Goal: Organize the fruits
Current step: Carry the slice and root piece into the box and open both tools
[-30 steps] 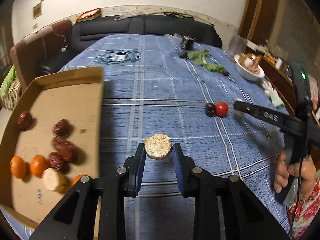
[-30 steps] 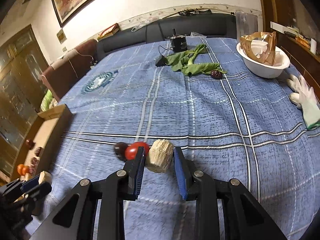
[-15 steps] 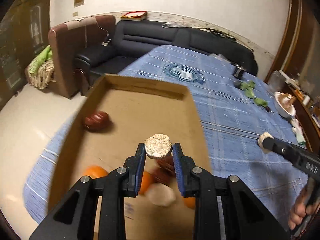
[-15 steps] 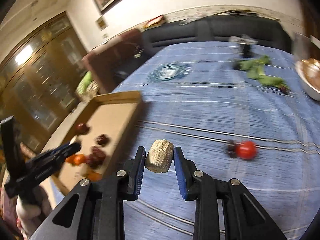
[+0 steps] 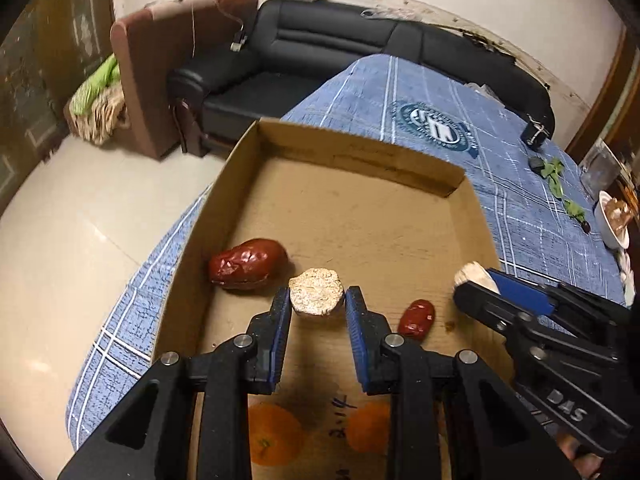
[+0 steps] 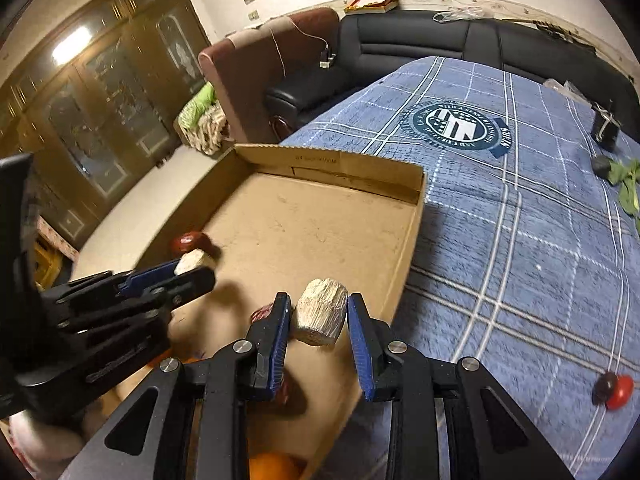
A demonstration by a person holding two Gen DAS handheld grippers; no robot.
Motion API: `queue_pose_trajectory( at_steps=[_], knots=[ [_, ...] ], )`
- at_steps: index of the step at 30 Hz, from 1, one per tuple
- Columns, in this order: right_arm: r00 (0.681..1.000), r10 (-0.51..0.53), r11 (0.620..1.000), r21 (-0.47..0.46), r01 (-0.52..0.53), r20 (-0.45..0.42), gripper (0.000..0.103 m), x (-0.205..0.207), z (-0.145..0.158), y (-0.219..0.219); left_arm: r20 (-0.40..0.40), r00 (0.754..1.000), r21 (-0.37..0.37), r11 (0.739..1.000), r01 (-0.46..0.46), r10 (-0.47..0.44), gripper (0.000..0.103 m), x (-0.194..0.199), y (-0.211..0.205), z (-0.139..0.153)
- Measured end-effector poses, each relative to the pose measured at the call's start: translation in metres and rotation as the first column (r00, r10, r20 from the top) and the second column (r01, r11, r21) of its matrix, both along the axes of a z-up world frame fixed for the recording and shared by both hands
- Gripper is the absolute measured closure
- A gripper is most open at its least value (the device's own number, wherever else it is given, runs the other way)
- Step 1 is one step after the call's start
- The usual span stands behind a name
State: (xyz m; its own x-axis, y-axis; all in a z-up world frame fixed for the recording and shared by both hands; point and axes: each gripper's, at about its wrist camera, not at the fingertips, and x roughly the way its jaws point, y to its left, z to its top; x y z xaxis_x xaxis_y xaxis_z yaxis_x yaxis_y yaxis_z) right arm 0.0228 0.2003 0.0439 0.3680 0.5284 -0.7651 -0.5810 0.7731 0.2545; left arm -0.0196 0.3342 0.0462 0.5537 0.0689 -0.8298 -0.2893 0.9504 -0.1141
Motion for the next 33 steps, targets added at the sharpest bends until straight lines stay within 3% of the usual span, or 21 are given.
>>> queue_pose_trajectory(
  at_steps=[6,10,14,19,22,33],
  knots=[
    [1.0,-0.004,1.0,-0.03,0.004,-0.007,0.07,0.015,-0.013,0.01,0.005,1.0,-0.026,1.0,-0.001,0.001,0.075,-0.002,0.003,-0.002],
    [1.0,0.002,0.998,-0.055,0.0,0.025,0.07,0.013,-0.013,0.015,0.016,1.0,-0.028,0.999,-0.025,0.025,0.058,-0.005,0.005,0.0],
    [0.999,0.015,0.998,-0.058,-0.014,0.028,0.069,0.01,-0.012,0.015,0.048,0.998,-0.025,0.999,-0.042,0.043,0.052,-0.016,0.004,0.008],
    [0.996,0.023,0.999,-0.037,-0.02,0.086,0.066,-0.004,0.005,0.005,0.108,0.991,0.017,0.997,-0.078,0.076,0.035,-0.036,-0.005,0.024],
    [0.993,0.02,0.999,-0.029,-0.017,0.118,0.064,-0.015,0.016,-0.006,0.14,0.986,0.039,0.995,-0.092,0.085,0.029,-0.049,-0.014,0.035],
    [0.991,-0.088,0.995,0.062,0.082,0.104,0.06,-0.043,0.033,-0.064,0.199,0.978,0.104,0.991,-0.089,0.067,0.025,-0.083,-0.049,0.058]
  ],
)
